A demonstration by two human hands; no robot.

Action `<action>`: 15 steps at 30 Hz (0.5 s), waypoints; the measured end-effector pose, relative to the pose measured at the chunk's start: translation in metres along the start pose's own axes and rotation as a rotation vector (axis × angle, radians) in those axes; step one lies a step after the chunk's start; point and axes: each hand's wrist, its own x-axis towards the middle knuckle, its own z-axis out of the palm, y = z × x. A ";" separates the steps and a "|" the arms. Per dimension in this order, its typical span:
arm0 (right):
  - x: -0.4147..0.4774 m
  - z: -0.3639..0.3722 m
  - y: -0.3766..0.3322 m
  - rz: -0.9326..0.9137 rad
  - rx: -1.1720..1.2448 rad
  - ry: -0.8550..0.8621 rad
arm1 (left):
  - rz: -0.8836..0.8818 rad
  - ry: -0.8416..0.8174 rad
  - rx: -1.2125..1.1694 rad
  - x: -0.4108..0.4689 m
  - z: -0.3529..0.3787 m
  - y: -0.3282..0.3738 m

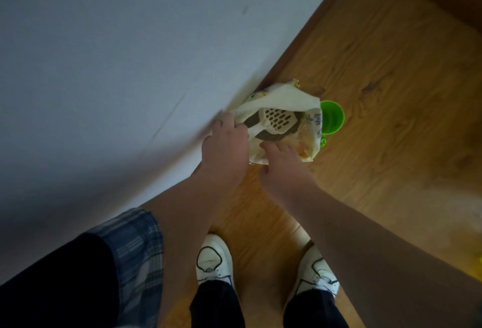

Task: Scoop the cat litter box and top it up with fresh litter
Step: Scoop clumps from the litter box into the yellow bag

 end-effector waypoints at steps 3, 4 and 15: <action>-0.002 -0.004 -0.002 0.051 0.060 0.011 | -0.022 0.025 -0.037 -0.007 -0.012 0.005; -0.004 -0.007 -0.004 0.076 0.105 0.024 | -0.029 0.036 -0.067 -0.011 -0.016 0.006; -0.061 -0.043 -0.037 0.698 1.484 -0.067 | -0.127 -0.043 -0.528 -0.119 -0.089 0.022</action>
